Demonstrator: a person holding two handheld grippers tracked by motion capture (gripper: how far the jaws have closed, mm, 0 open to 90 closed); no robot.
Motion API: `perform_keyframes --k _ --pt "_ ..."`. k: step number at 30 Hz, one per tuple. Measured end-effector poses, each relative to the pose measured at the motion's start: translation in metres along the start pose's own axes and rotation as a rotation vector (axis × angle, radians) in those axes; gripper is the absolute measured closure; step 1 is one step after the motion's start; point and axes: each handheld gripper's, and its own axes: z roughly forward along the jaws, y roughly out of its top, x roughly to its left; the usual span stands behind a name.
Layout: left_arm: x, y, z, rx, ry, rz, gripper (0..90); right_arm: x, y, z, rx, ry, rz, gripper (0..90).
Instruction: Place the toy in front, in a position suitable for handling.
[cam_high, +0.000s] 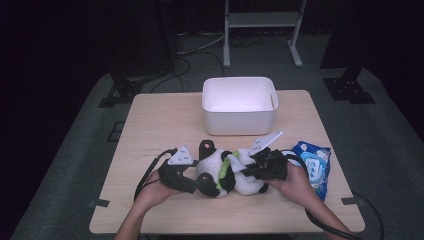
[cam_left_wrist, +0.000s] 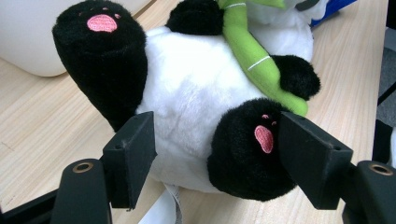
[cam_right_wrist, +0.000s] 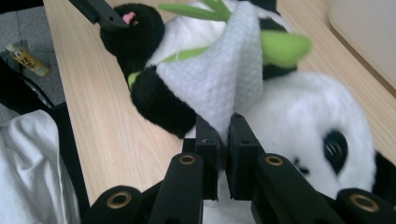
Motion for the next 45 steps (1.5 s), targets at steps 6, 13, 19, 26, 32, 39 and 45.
perform_keyframes --k 6,13,19,26,32,39,45 --pt "0.000 0.000 0.000 0.002 -0.002 -0.001 28.1 -0.010 -0.020 -0.009 -0.027 0.004 0.057 84.0" --pt "0.000 0.001 0.000 0.006 -0.001 0.001 28.0 -0.019 -0.042 -0.011 -0.023 0.002 0.113 84.0" --pt "0.000 0.001 0.000 0.007 -0.002 0.001 28.0 -0.026 -0.057 -0.013 -0.009 -0.006 0.153 83.9" --pt "0.000 0.001 0.001 0.010 -0.010 -0.003 28.0 -0.027 -0.058 -0.016 0.002 -0.021 0.157 83.9" --pt "0.000 0.000 0.001 0.011 -0.019 -0.002 28.0 -0.020 -0.036 -0.019 -0.022 -0.011 0.121 83.9" --pt "-0.001 -0.001 0.002 0.007 -0.021 -0.006 28.0 -0.007 -0.001 -0.009 -0.024 0.028 0.052 83.9" --pt "-0.002 -0.001 0.001 0.004 -0.019 -0.008 28.0 0.011 0.024 0.010 0.009 0.077 -0.013 83.9"
